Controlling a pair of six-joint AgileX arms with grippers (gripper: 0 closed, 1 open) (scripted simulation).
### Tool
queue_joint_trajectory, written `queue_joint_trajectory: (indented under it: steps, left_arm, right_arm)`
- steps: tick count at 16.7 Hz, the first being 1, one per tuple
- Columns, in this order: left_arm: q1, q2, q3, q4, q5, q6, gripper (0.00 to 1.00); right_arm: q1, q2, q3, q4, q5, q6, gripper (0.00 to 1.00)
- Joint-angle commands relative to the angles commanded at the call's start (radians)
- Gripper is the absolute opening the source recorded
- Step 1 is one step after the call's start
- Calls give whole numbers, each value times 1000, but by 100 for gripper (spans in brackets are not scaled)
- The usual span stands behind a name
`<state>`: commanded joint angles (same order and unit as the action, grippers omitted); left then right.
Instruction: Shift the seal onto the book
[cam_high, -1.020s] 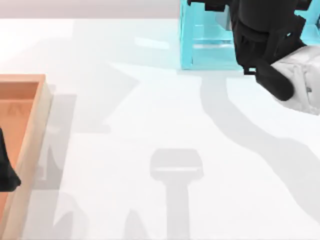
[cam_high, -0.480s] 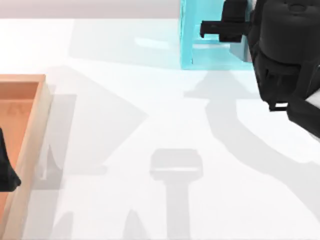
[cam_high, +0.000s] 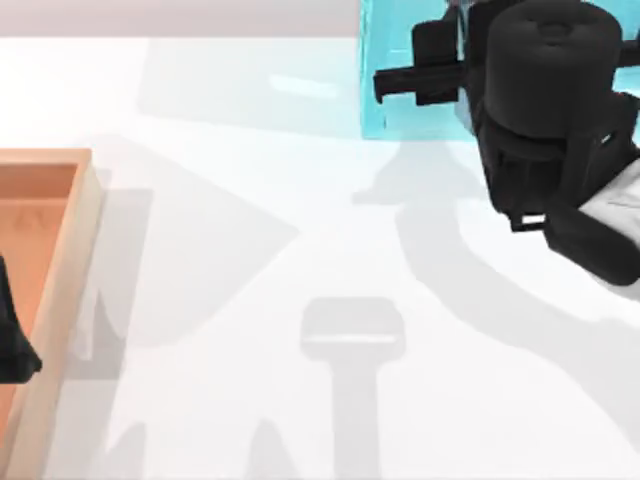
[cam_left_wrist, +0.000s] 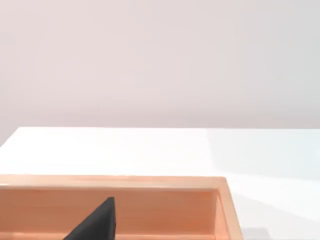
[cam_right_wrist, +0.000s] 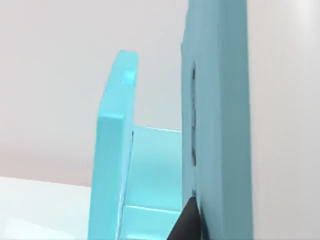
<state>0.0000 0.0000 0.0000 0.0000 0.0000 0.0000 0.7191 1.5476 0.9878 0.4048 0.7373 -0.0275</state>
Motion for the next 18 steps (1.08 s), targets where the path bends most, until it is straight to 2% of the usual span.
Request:
queue_joint_trajectory:
  steps: [18]
  left_arm:
    - [0, 0, 0, 0, 0, 0, 100]
  right_arm:
    - [296, 479, 152, 93, 137, -1038, 0]
